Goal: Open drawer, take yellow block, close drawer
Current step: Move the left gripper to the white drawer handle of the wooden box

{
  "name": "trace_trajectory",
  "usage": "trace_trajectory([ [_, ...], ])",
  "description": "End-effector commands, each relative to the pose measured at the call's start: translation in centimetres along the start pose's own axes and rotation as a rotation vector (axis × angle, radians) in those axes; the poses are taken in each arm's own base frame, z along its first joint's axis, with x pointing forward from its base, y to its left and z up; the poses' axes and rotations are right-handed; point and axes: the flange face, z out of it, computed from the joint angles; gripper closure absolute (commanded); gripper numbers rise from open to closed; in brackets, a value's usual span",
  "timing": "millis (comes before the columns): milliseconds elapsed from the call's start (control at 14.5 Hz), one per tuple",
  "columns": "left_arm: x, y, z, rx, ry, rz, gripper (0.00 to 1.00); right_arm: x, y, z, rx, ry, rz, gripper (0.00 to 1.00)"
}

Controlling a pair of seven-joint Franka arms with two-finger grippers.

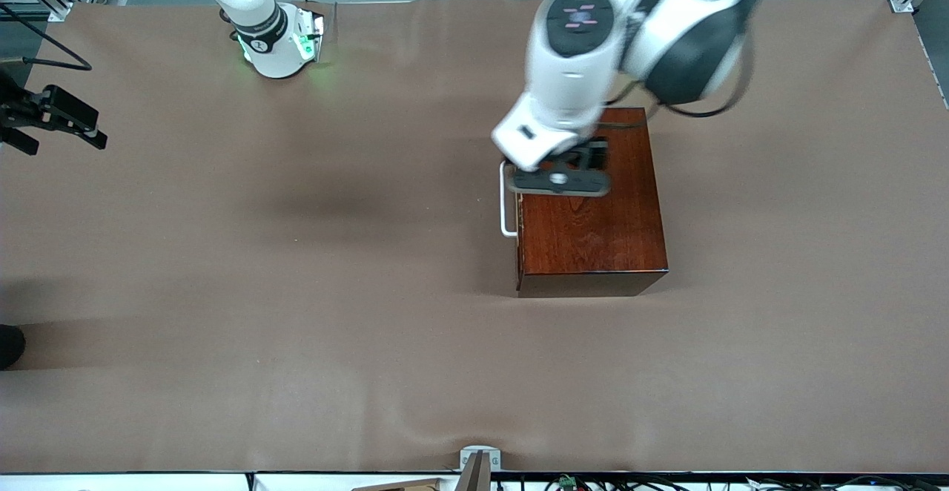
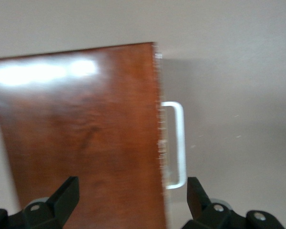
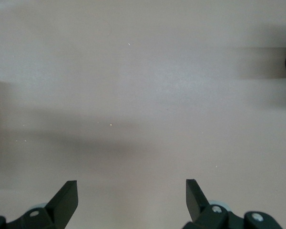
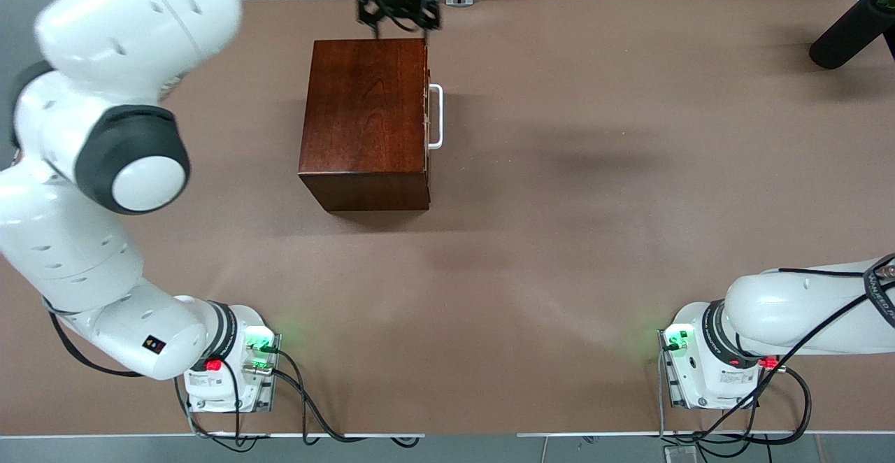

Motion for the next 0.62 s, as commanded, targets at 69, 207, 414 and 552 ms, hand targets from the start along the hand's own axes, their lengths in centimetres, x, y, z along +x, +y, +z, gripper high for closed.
trace_trajectory([
  [69,-1.0,6.7,3.3,-0.015,0.037,-0.075,0.00,0.1,0.9,-0.4,-0.010,0.000,-0.001,0.00],
  [207,-1.6,9.0,6.2,0.004,0.057,-0.103,0.00,0.1,0.7,-0.2,-0.011,-0.004,-0.004,0.00],
  [414,-2.9,11.1,9.9,0.103,0.097,-0.089,0.00,0.3,0.1,-0.3,-0.010,0.002,-0.007,0.00],
  [552,-2.9,11.5,12.3,0.145,0.097,-0.087,0.00,0.2,0.1,-0.1,-0.009,-0.004,-0.007,0.00],
])
